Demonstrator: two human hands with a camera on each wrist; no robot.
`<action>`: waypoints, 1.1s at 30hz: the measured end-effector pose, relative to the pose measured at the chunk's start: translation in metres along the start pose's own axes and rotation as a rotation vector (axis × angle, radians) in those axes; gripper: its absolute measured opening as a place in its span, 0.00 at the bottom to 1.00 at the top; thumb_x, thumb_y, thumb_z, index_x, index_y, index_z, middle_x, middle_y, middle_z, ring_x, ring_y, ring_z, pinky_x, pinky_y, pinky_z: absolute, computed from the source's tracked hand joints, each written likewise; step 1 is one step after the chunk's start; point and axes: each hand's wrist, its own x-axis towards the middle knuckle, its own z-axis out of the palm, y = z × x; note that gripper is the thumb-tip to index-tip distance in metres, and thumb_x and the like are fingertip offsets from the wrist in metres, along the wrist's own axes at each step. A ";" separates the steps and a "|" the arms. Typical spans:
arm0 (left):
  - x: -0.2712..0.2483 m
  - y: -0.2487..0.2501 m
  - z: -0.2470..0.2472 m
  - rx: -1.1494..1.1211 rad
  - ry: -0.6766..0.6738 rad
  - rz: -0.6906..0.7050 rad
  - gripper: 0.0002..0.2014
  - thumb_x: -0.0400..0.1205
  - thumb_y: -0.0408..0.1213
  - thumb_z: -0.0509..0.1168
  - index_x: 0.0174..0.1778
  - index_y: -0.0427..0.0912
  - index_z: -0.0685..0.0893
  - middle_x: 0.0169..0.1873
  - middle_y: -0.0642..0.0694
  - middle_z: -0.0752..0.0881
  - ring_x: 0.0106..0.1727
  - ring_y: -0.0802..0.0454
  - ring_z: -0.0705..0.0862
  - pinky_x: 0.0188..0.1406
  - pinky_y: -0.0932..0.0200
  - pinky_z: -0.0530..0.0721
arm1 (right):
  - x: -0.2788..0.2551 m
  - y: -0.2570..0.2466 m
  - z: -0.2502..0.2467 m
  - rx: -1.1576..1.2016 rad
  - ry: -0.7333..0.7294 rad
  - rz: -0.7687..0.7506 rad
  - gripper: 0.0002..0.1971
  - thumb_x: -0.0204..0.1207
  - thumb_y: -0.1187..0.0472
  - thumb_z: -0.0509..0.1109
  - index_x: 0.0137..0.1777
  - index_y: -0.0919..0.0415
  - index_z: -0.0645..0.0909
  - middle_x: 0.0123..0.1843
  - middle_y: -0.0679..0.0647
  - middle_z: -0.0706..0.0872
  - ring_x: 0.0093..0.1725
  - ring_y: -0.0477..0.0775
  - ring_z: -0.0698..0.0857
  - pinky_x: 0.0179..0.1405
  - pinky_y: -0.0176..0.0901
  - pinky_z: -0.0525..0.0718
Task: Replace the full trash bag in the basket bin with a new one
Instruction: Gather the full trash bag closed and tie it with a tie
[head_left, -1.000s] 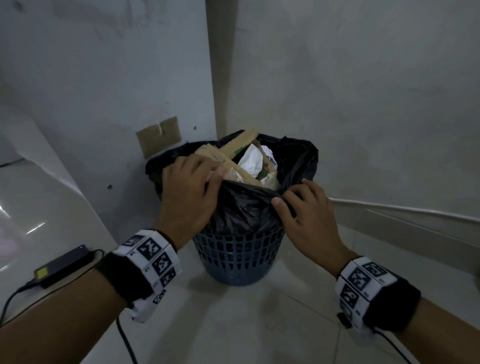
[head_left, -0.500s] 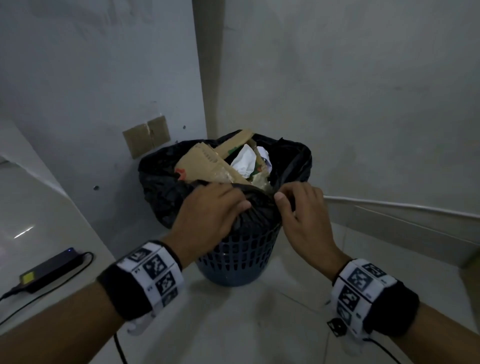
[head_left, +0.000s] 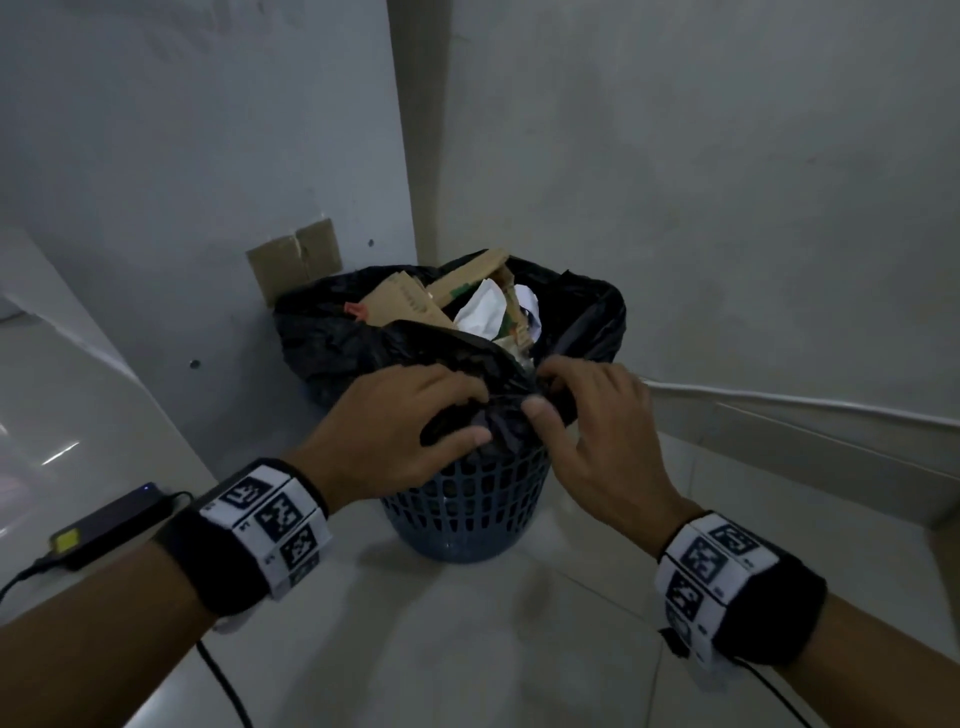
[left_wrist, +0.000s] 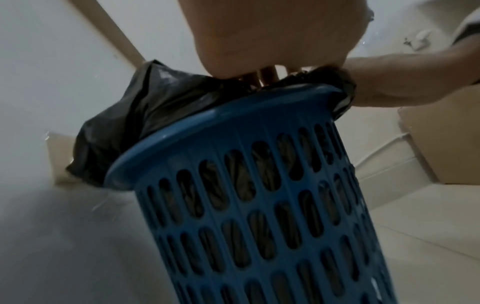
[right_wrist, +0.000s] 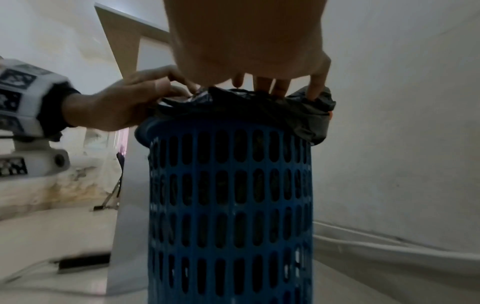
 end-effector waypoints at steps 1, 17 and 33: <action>-0.003 -0.004 0.002 0.006 0.001 0.017 0.16 0.84 0.52 0.57 0.50 0.46 0.85 0.43 0.52 0.86 0.42 0.52 0.84 0.40 0.53 0.83 | -0.003 0.003 0.001 -0.020 -0.021 -0.054 0.20 0.82 0.39 0.54 0.60 0.52 0.78 0.52 0.47 0.82 0.55 0.53 0.77 0.58 0.51 0.72; 0.036 0.024 0.012 -0.086 0.146 -0.171 0.21 0.86 0.49 0.57 0.73 0.48 0.72 0.79 0.52 0.67 0.79 0.55 0.65 0.74 0.53 0.66 | 0.037 0.001 0.000 -0.060 0.078 0.038 0.13 0.84 0.50 0.56 0.45 0.53 0.80 0.41 0.47 0.82 0.42 0.53 0.75 0.44 0.47 0.67; 0.014 0.028 0.036 0.140 0.053 -0.253 0.21 0.86 0.57 0.47 0.49 0.52 0.83 0.34 0.53 0.85 0.34 0.51 0.81 0.35 0.53 0.77 | 0.029 0.029 -0.015 0.866 -0.344 1.125 0.22 0.83 0.39 0.54 0.47 0.56 0.80 0.39 0.55 0.86 0.34 0.56 0.84 0.36 0.44 0.79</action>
